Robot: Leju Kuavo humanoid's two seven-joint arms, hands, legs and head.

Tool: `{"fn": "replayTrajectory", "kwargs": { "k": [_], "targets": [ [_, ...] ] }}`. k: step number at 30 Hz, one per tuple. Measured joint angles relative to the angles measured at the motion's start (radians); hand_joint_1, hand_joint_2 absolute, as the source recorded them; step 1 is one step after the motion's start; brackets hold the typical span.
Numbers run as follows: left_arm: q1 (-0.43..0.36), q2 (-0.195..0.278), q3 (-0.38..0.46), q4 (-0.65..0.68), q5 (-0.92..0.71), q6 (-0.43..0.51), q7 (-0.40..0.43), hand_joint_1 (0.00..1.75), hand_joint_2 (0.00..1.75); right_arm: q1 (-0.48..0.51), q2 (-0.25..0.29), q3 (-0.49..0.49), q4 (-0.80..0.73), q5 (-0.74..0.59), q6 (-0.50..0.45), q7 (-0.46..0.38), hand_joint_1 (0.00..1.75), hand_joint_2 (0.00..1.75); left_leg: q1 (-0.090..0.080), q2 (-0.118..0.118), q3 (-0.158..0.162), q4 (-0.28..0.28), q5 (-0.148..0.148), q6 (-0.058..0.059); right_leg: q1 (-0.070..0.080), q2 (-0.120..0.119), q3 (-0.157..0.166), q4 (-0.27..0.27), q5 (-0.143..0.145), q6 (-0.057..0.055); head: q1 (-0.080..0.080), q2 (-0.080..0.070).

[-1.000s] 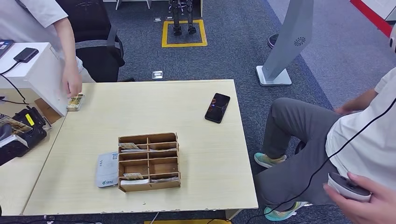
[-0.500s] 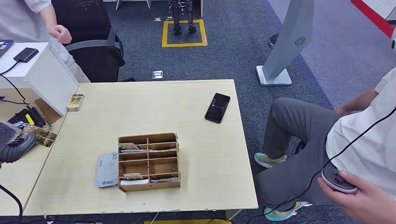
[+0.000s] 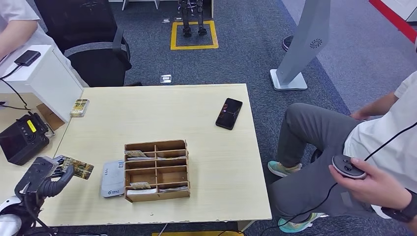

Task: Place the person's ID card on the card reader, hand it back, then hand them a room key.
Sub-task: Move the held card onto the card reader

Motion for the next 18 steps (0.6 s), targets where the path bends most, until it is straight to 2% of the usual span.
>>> {"fn": "replayTrajectory", "kwargs": {
  "k": [10,18],
  "targets": [
    [0.000,-0.055,-0.022,-0.009,0.003,0.020,0.008,1.75,1.75,0.000,0.001,-0.007,-0.001,0.010,-0.003,-0.005,0.00,1.75,0.000,-0.001,0.000,0.000,0.000,0.000,0.000,0.000,0.000,0.000,0.000,0.000,0.000,0.000],
    [-0.063,-0.153,-0.097,-0.002,-0.003,0.159,0.061,1.75,1.75,-0.006,0.010,-0.023,-0.002,0.025,-0.009,-0.002,0.00,1.75,0.000,-0.001,0.000,0.000,0.000,0.000,0.000,-0.001,0.000,0.000,0.001,0.001,0.000,0.000]
  ]
}}
